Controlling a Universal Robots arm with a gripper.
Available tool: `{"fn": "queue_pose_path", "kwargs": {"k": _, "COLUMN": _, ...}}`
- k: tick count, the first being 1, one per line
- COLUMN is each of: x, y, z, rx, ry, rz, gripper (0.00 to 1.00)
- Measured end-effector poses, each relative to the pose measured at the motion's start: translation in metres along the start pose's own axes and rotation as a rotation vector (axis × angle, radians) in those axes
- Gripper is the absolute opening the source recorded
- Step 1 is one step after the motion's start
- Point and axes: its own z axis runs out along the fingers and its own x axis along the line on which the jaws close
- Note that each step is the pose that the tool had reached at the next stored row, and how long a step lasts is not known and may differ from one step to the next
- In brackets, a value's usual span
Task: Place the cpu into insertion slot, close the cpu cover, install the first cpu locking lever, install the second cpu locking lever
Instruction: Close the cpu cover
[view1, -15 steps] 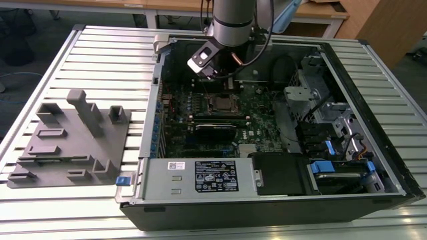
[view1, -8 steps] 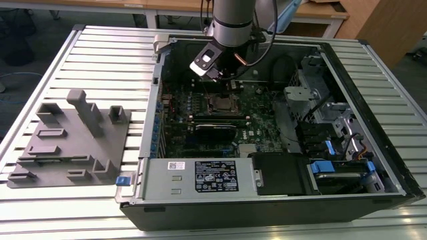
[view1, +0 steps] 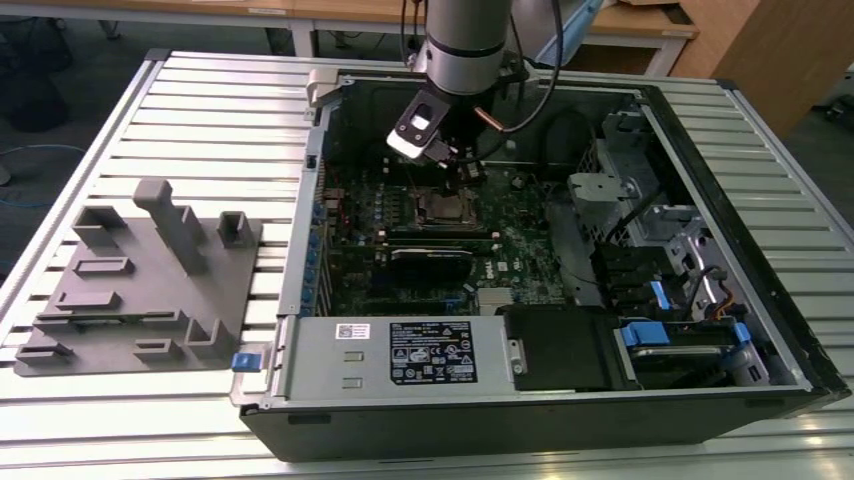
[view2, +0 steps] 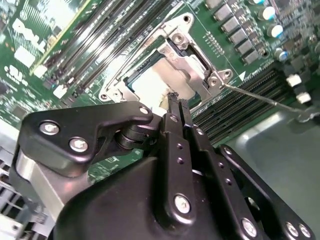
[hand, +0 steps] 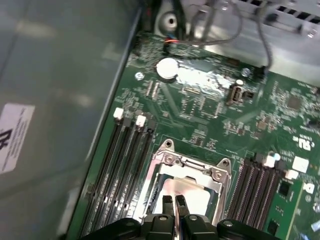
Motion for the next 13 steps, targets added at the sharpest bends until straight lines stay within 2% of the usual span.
{"fn": "queue_pose_path", "kwargs": {"k": 13, "x": 0.0000, "y": 0.0000, "z": 0.0008, "rx": 0.0012, "ry": 0.0114, "rz": -0.236, "gripper": 0.16}}
